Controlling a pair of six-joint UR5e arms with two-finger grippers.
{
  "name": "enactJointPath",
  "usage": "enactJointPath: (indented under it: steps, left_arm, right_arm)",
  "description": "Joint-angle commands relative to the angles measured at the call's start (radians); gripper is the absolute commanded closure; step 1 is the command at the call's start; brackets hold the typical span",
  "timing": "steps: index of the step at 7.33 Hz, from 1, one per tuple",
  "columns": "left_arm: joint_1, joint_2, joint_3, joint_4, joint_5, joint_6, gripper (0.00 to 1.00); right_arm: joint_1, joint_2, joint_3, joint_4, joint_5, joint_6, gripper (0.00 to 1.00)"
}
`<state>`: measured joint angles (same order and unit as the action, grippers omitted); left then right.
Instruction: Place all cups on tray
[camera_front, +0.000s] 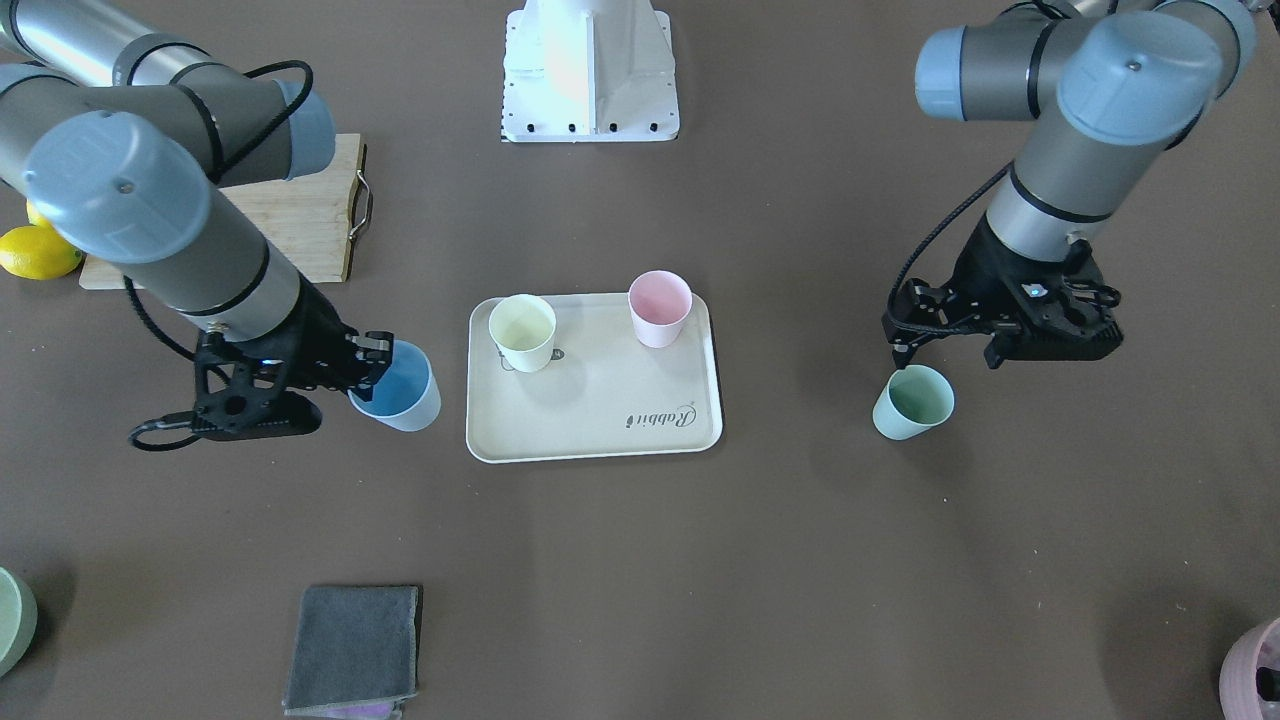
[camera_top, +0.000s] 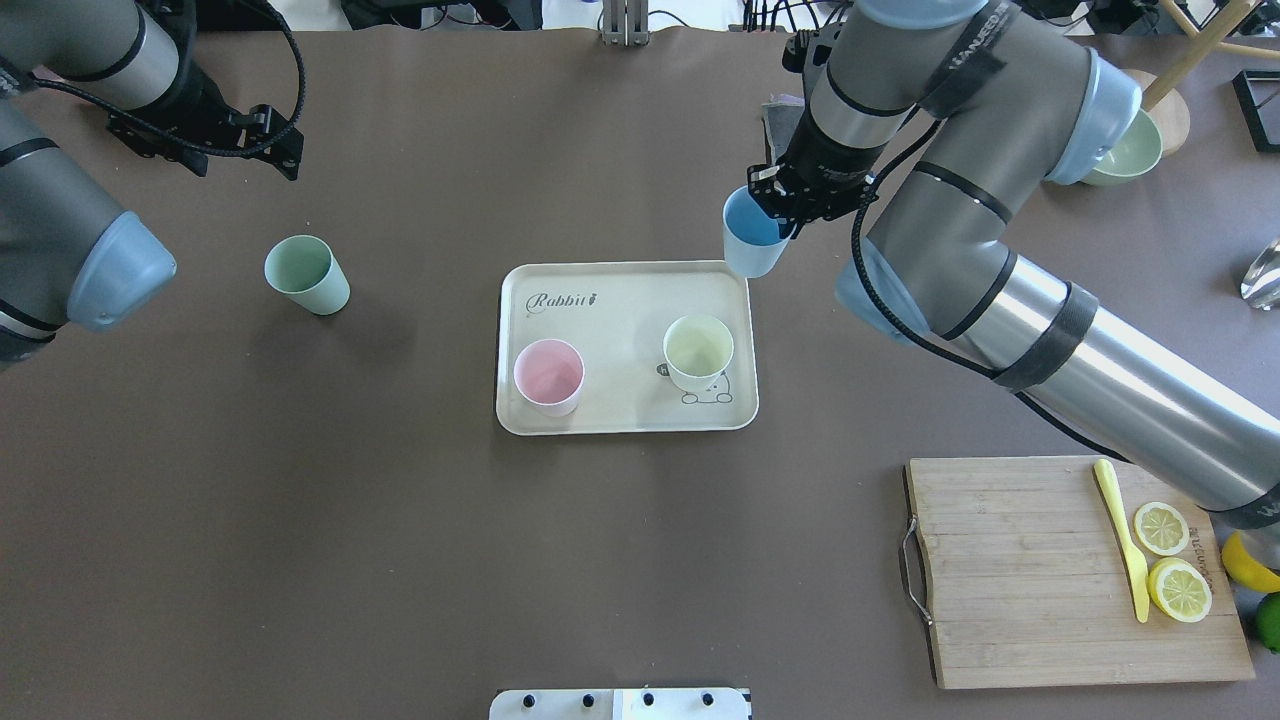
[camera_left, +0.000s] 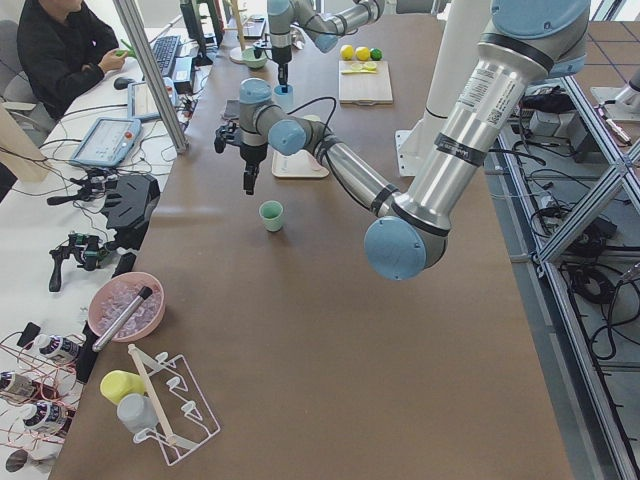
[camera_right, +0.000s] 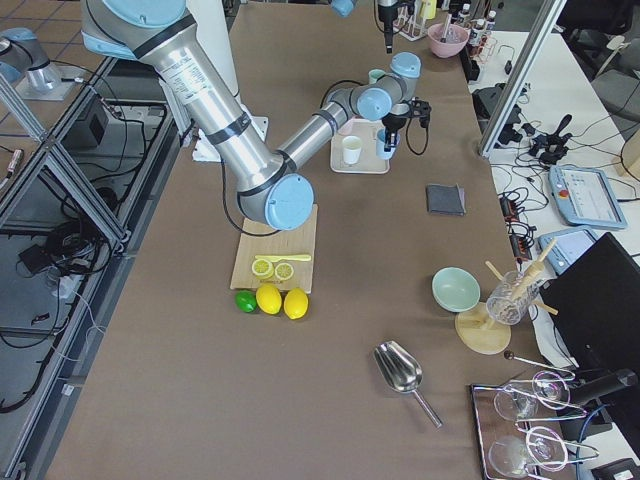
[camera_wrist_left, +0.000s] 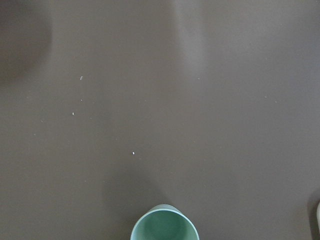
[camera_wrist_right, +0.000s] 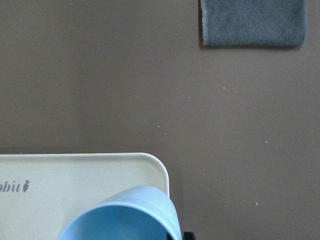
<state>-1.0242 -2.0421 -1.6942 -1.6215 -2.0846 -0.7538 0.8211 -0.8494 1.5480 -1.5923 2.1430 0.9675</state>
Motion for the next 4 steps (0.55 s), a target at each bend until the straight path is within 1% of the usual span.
enactJointPath:
  steps: [1, 2, 4]
  left_arm:
    - [-0.005, 0.031, 0.147, -0.232, 0.000, 0.013, 0.02]
    - [-0.005, 0.037, 0.169, -0.251, -0.002, 0.014, 0.02]
    - [-0.005, 0.045, 0.169, -0.253, -0.002, 0.014, 0.02]
  right_arm:
    - [-0.065, 0.016, -0.073, 0.120, -0.049, 0.098, 1.00]
    - [-0.082, 0.016, -0.098, 0.150, -0.064, 0.109, 1.00]
    - [-0.105, 0.024, -0.109, 0.156, -0.101, 0.109, 1.00]
